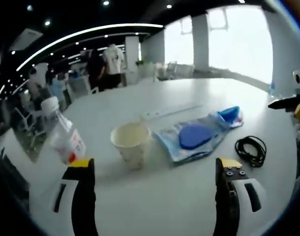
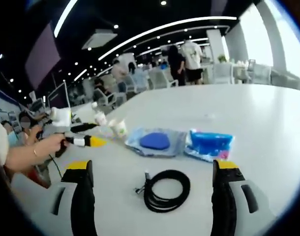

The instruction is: Arrange the tabletop items into an orderly group along one side of the table until the central work area is clear of visible clutter.

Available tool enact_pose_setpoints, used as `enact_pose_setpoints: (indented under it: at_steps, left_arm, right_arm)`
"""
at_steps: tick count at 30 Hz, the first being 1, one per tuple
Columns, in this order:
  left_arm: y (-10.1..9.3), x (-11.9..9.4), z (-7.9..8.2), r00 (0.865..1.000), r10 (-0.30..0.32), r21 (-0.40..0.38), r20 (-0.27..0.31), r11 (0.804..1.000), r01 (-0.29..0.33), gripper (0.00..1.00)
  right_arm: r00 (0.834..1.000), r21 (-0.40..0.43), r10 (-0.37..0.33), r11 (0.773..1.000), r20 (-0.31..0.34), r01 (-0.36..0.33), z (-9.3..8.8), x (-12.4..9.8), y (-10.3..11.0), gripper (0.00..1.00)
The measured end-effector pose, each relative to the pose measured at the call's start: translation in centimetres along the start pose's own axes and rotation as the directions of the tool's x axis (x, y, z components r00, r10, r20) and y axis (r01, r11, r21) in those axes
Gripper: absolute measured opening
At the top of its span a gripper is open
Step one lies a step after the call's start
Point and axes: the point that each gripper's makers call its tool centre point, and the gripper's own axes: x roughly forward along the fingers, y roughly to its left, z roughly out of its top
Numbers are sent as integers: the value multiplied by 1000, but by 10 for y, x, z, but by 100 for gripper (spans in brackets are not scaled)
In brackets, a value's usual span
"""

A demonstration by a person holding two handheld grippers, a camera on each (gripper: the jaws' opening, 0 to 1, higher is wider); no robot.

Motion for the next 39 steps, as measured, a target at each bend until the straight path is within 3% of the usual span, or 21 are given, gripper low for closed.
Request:
enact_pose_setpoints:
  at_steps: [3, 11, 22, 26, 31, 39]
  left_arm:
    - [-7, -8, 5, 1000, -19, 33, 9, 999, 19, 99]
    - [-24, -37, 2, 997, -71, 27, -6, 997, 71, 99]
    - [-41, -79, 2, 997, -74, -6, 8, 997, 74, 99]
    - [-45, -92, 3, 998, -59, 27, 13, 998, 59, 99]
    - [-50, -102, -3, 998, -61, 2, 11, 998, 61, 99]
    - [-57, -104, -19, 998, -53, 67, -37, 996, 56, 99]
  right_arm:
    - [999, -15, -29, 999, -15, 28, -1, 2, -14, 99]
    - [997, -1, -70, 998, -24, 70, 3, 4, -33, 99]
    - [995, 31, -96, 995, -19, 96, 7, 11, -57, 99]
    - [994, 50, -105, 993, -26, 106, 5, 17, -70, 99]
    - [991, 53, -129, 990, -45, 132, 2, 27, -91, 97]
    - [981, 44, -184, 981, -59, 187, -8, 44, -123, 89]
